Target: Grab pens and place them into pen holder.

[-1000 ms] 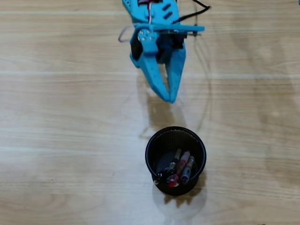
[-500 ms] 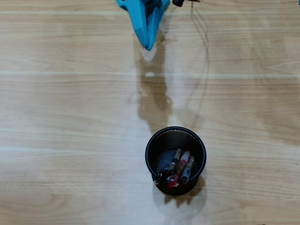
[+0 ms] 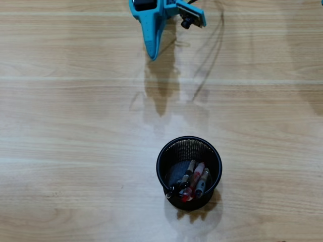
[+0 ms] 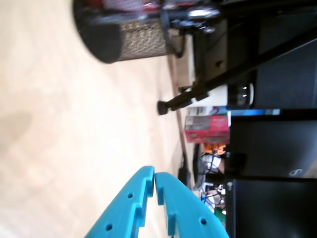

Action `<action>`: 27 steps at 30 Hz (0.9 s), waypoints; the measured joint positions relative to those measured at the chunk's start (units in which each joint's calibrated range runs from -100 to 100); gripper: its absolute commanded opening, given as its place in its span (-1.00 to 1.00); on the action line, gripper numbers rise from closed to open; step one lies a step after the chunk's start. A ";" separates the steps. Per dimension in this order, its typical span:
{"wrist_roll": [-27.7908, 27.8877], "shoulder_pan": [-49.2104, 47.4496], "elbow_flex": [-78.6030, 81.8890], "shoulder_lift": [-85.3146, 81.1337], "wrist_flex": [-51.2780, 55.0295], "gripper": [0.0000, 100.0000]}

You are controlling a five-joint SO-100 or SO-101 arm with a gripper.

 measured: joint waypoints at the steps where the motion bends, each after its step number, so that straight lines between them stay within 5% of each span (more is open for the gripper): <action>1: 0.05 -0.10 2.13 -1.61 0.00 -0.95; 6: 0.94 -0.67 8.70 -7.99 1.73 -0.95; 18: 4.27 1.24 9.67 -17.67 30.64 -0.95; 27: 5.36 1.14 9.67 -23.53 40.83 -0.96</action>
